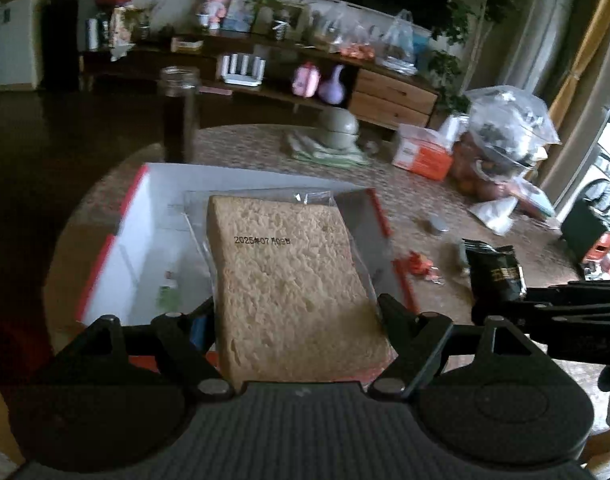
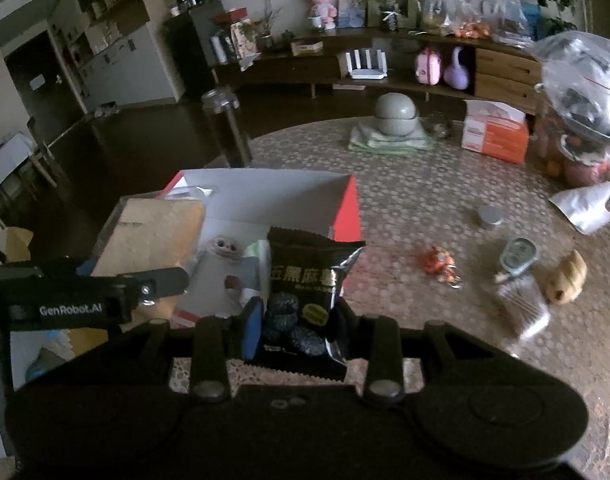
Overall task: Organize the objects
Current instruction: 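Lift and carry the snack bag and bread loaf into the red shoebox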
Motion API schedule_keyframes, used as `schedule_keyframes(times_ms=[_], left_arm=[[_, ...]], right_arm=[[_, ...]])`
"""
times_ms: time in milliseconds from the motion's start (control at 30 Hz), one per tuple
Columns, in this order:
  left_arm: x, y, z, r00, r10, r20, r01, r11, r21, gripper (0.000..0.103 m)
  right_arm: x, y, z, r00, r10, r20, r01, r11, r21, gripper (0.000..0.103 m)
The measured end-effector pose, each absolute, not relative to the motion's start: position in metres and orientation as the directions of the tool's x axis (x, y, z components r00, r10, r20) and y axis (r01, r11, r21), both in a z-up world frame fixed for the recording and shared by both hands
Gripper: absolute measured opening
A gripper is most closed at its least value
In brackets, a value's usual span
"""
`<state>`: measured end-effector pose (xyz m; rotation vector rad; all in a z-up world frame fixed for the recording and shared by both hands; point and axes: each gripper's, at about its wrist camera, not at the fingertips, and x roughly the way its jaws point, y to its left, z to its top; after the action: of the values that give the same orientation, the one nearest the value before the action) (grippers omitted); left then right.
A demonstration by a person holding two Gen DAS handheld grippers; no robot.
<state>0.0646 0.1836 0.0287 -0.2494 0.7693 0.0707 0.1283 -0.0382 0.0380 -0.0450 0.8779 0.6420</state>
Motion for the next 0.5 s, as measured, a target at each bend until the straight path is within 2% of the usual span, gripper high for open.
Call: schedule_keyframes(times_ms=[500], left_arm=[[0.09,0.251,0.012,0.669,0.054,-0.741,-0.224,0.966,-0.132,0.081]], right_arm=[[0.147,0.042,0.017,0.426,0.479,-0.767,-0.573,0.799,0.181,0.036]])
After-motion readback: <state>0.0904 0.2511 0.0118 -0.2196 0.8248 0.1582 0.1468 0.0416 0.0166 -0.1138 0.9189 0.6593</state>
